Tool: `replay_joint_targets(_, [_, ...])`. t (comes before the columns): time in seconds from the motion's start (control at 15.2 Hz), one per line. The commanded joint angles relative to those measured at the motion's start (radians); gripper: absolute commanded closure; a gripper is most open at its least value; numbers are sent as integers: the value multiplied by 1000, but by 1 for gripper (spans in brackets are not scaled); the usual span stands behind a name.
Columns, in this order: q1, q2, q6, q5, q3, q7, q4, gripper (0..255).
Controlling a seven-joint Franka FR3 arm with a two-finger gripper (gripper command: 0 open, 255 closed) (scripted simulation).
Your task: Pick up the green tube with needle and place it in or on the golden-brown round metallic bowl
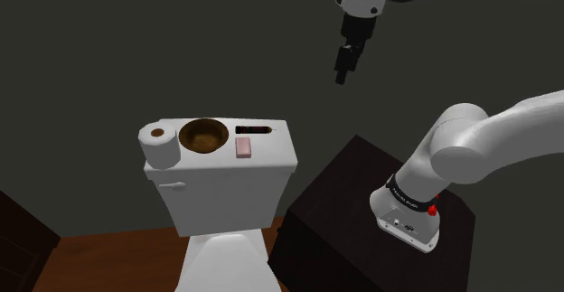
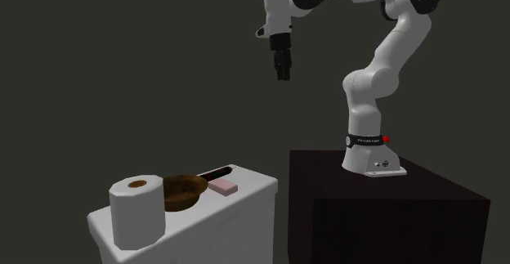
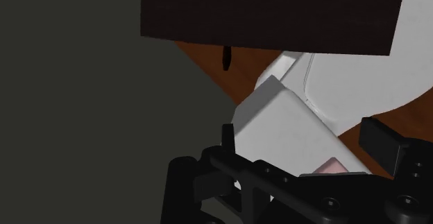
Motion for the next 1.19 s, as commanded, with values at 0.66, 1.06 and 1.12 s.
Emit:
replay_joint_targets(0.66, [48,372,475,-62,-56,-241,-49,0])
replay_joint_targets(1.06, [68,606,676,-76,-60,-350,11,0])
replay_joint_targets(1.12, [71,646,705,-77,-59,-367,26,0])
